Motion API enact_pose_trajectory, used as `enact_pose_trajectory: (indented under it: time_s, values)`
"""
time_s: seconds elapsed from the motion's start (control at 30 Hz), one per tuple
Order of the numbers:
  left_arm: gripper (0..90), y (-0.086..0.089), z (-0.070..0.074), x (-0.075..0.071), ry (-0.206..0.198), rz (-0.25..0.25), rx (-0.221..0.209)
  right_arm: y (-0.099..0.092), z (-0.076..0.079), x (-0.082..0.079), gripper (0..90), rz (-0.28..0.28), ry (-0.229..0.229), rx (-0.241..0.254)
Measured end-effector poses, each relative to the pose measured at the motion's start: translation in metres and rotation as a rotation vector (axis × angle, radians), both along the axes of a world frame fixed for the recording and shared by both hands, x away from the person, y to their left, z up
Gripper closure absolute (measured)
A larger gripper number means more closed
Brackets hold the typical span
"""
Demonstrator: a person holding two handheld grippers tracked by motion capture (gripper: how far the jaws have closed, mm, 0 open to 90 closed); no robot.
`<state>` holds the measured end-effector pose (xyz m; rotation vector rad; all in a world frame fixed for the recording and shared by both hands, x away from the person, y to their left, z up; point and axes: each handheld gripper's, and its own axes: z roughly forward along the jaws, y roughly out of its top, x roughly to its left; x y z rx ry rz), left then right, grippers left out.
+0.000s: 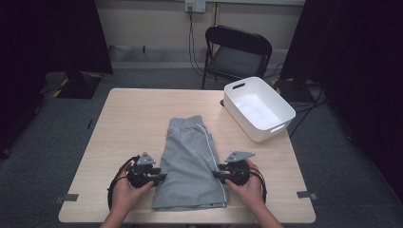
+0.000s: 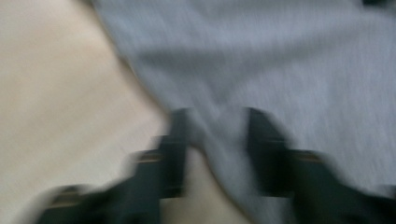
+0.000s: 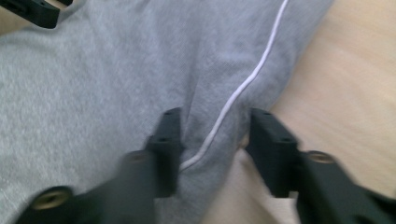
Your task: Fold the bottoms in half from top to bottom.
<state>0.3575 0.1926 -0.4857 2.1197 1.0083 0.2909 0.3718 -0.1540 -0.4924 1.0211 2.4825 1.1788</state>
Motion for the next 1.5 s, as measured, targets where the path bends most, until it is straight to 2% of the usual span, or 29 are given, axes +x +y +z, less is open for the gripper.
enact_pose_trajectory:
  time_s: [0.07,0.1,0.17,0.27,0.43,0.53,0.63,0.73,1.0,1.03,1.13,1.27,1.3,1.4,1.5]
  values:
    - [41.2,0.001,0.004,0.006,-0.019,0.023,-0.013,-0.003,0.005,0.003,46.3,-0.015,-0.008,0.041]
    - [35.7,0.001,0.005,0.01,-0.026,0.033,-0.012,-0.005,0.008,0.005,43.3,-0.029,-0.018,0.056]
    - [33.9,0.001,0.006,0.018,-0.051,0.029,0.001,-0.007,0.011,0.013,40.8,-0.051,-0.027,0.053]
    - [30.1,0.002,0.005,0.032,-0.051,0.047,-0.006,-0.009,0.012,0.027,37.3,-0.079,-0.035,0.05]
    - [26.6,0.004,0.006,0.052,-0.059,0.077,-0.022,-0.009,0.009,0.047,34.6,-0.101,-0.039,0.06]
    - [25.6,0.004,0.006,0.063,-0.054,0.084,-0.009,-0.007,0.009,0.059,33.6,-0.109,-0.046,0.066]
    - [26.0,0.004,0.006,0.074,-0.044,0.098,-0.006,-0.006,0.012,0.072,34.1,-0.122,-0.061,0.081]
    - [28.2,0.003,0.005,0.084,-0.043,0.113,-0.015,-0.003,0.014,0.082,34.1,-0.128,-0.052,0.098]
    - [30.8,-0.002,-0.001,0.105,-0.048,0.13,0.011,0.016,0.016,0.109,35.0,-0.13,-0.068,0.073]
    - [31.1,-0.002,-0.002,0.107,-0.053,0.133,0.008,0.018,0.016,0.113,35.1,-0.133,-0.068,0.073]
    - [31.5,-0.002,-0.003,0.113,-0.032,0.15,-0.014,0.024,0.017,0.124,35.5,-0.144,-0.072,0.068]
    - [31.8,-0.002,-0.006,0.121,-0.029,0.164,-0.006,0.031,0.019,0.138,37.8,-0.163,-0.072,0.066]
    - [32.4,-0.001,-0.007,0.122,-0.027,0.162,-0.002,0.032,0.018,0.141,38.9,-0.163,-0.068,0.062]
    - [32.8,-0.004,-0.011,0.123,-0.027,0.162,0.006,0.038,0.01,0.146,40.7,-0.155,-0.059,0.007]
    - [32.8,-0.006,-0.014,0.123,-0.03,0.162,0.008,0.038,0.0,0.146,41.1,-0.172,-0.035,0.001]
